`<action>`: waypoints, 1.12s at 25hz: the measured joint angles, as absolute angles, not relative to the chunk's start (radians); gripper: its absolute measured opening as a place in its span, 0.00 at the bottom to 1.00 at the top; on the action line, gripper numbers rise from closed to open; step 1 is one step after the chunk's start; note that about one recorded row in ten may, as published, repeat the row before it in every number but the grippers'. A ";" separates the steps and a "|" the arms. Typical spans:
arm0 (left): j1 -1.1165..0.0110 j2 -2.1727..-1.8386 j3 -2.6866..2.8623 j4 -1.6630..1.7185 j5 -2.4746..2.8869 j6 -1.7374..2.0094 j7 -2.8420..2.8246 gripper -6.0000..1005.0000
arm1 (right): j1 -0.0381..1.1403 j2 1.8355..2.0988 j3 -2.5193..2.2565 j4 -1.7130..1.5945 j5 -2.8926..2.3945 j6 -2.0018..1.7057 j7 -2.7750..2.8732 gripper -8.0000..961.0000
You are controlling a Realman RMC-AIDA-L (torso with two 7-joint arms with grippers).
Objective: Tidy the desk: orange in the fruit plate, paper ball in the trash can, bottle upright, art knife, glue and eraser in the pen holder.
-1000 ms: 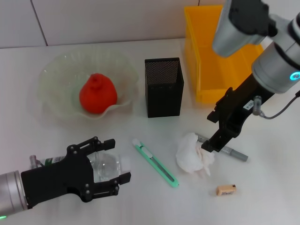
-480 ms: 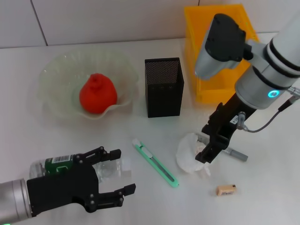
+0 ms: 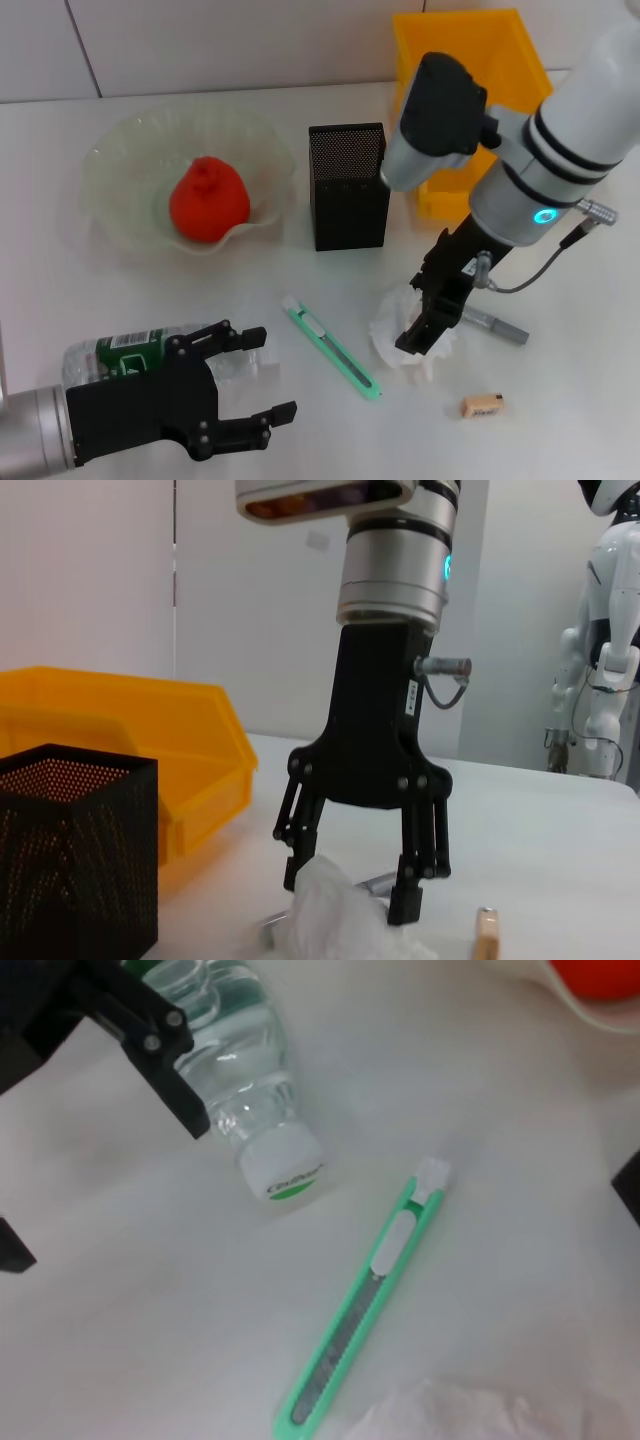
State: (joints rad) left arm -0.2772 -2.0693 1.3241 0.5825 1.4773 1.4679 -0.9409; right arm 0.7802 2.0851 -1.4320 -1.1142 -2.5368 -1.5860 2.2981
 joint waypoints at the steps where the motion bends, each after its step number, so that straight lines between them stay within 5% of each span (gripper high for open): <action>1: -0.278 -2.069 1.324 0.582 1.477 1.468 -0.941 0.84 | 0.781 2.085 -1.448 -1.108 -2.536 -1.572 2.303 0.84; 14: -0.279 -2.069 1.324 0.583 1.477 1.466 -0.934 0.84 | 0.820 2.087 -1.507 -1.016 -2.513 -1.510 2.316 0.84; 28: -0.287 -2.066 1.325 0.583 1.477 1.459 -0.934 0.84 | 0.803 2.086 -1.470 -1.029 -2.484 -1.521 2.316 0.59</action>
